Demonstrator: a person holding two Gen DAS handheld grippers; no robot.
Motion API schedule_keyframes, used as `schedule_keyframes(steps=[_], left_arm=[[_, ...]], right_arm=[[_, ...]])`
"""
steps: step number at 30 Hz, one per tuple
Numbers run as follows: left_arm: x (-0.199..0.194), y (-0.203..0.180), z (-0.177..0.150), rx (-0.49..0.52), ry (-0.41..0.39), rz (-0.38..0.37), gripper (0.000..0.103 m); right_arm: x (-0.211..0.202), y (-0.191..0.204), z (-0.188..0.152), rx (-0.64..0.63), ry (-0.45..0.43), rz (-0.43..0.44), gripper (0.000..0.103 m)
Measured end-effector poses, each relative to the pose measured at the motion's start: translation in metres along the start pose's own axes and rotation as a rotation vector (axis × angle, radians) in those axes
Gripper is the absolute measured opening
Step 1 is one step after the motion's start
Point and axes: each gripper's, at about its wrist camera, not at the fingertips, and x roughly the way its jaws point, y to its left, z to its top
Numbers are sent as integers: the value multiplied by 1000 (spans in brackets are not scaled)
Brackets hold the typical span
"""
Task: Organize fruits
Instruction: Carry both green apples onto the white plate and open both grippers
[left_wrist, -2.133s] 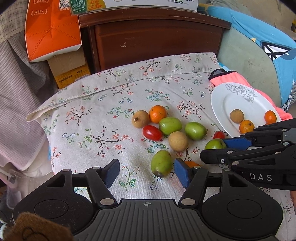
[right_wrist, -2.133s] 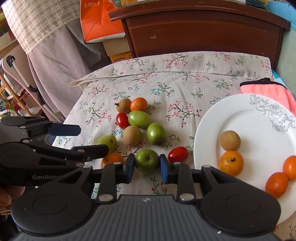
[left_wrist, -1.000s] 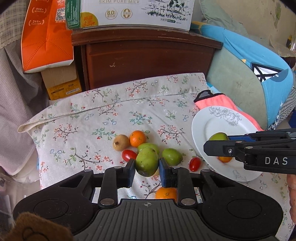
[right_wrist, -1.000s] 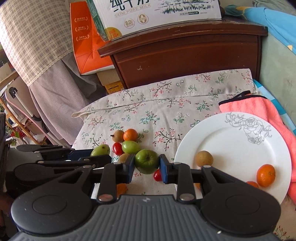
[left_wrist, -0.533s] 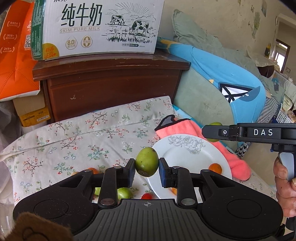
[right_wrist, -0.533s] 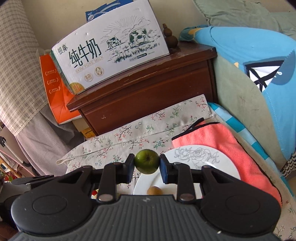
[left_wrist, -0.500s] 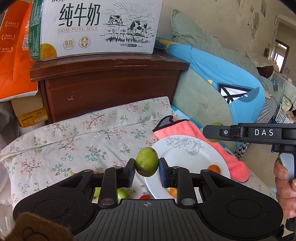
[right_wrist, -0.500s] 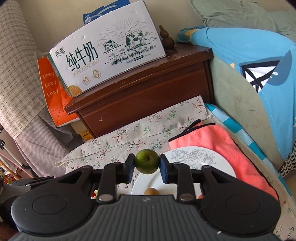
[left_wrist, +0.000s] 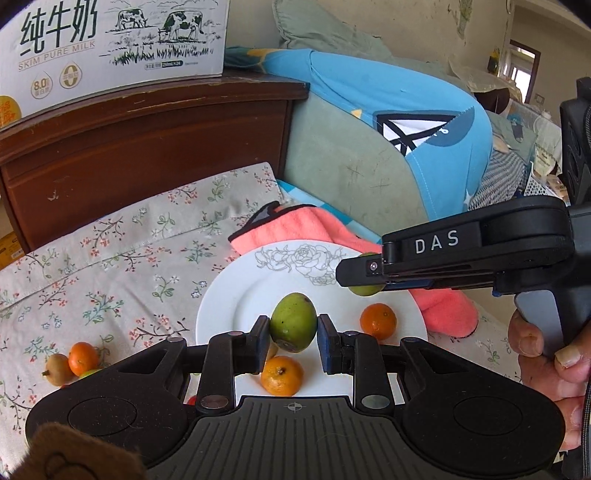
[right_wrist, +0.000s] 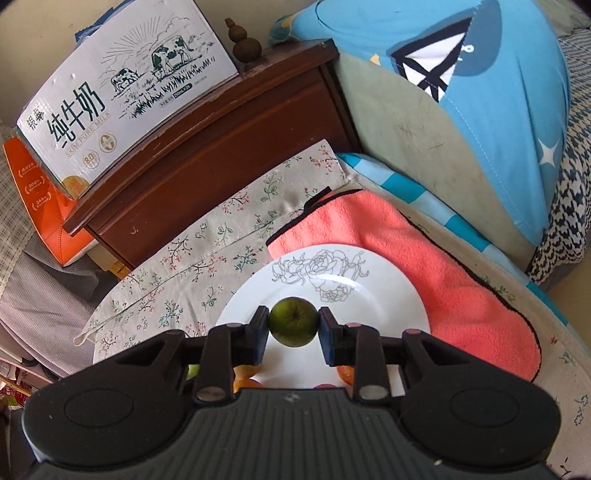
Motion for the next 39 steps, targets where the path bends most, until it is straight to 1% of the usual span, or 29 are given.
schedule_keyframes(steps=[7, 12, 13, 15, 16, 17, 18, 20, 21, 23, 29, 32, 35, 39], left_arm=[[12, -13, -10, 29, 35, -27, 25], [9, -16, -11, 37, 21, -33, 26], [8, -15, -10, 33, 20, -34, 26], [5, -13, -8, 21, 18, -36, 27], [4, -12, -7, 16, 18, -36, 28], [2, -11, -6, 12, 19, -31, 34], [0, -10, -5, 8, 19, -24, 37], [-4, -7, -4, 0, 14, -10, 46], [-7, -5, -2, -8, 13, -2, 48], [-12, 0, 1, -25, 15, 14, 54], [-38, 23, 13, -91, -7, 79, 67], [-55, 38, 16, -126, -25, 116, 70], [-67, 53, 15, -159, -25, 162, 71], [-82, 76, 6, -234, -14, 204, 71]], right_arm=[[13, -2, -5, 18, 35, -25, 29], [17, -2, -8, 9, 52, -33, 29], [17, -2, -8, 12, 52, -32, 31], [16, -3, -7, 15, 43, -32, 31], [14, -3, -7, 16, 34, -32, 32], [13, -2, -6, 14, 29, -31, 32], [13, -1, -5, 12, 25, -29, 32], [11, 0, -5, 8, 17, -26, 32], [10, 1, -4, 6, 16, -25, 33], [8, 3, -4, -5, 10, -21, 34], [1, 13, -3, -57, -19, -7, 41], [-2, 19, -4, -79, -20, 12, 41], [-6, 26, -7, -107, -25, 17, 42], [-13, 39, -13, -141, -30, 25, 48]])
